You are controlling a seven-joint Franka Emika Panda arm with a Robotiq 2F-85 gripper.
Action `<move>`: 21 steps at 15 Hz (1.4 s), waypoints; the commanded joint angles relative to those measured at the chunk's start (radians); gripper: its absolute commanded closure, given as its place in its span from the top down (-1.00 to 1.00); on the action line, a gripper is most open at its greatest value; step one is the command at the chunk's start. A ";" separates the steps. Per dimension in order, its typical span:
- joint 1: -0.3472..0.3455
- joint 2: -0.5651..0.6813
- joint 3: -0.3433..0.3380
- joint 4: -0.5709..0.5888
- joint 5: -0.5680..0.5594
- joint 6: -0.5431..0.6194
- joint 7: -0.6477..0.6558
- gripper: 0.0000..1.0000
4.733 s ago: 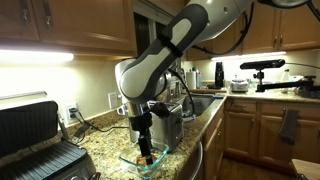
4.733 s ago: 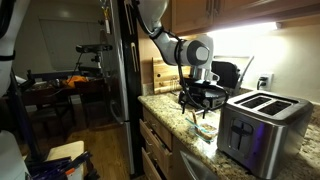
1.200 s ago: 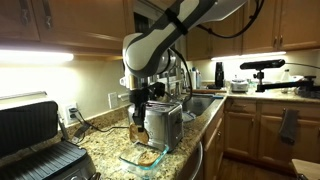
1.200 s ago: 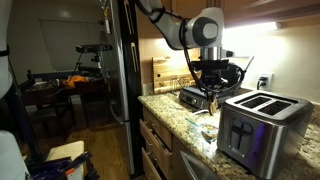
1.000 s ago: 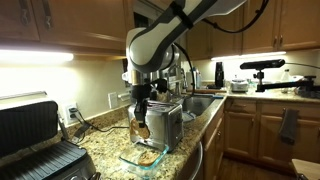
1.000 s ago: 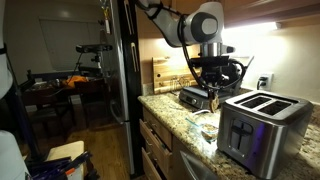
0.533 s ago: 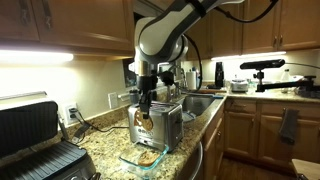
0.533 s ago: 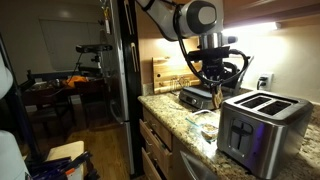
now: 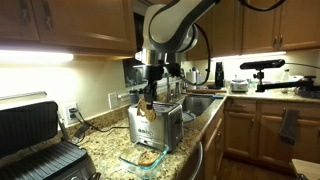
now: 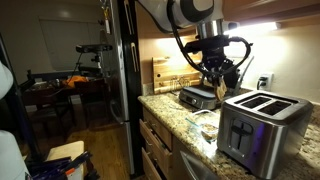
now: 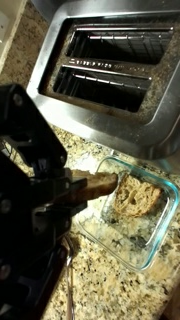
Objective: Put a slice of toast in the toaster
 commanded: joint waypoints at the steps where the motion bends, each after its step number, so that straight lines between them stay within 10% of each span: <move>1: -0.005 -0.092 -0.012 -0.080 -0.009 0.048 0.027 -0.83; 21: -0.031 -0.046 -0.073 0.023 -0.027 0.021 0.116 -0.83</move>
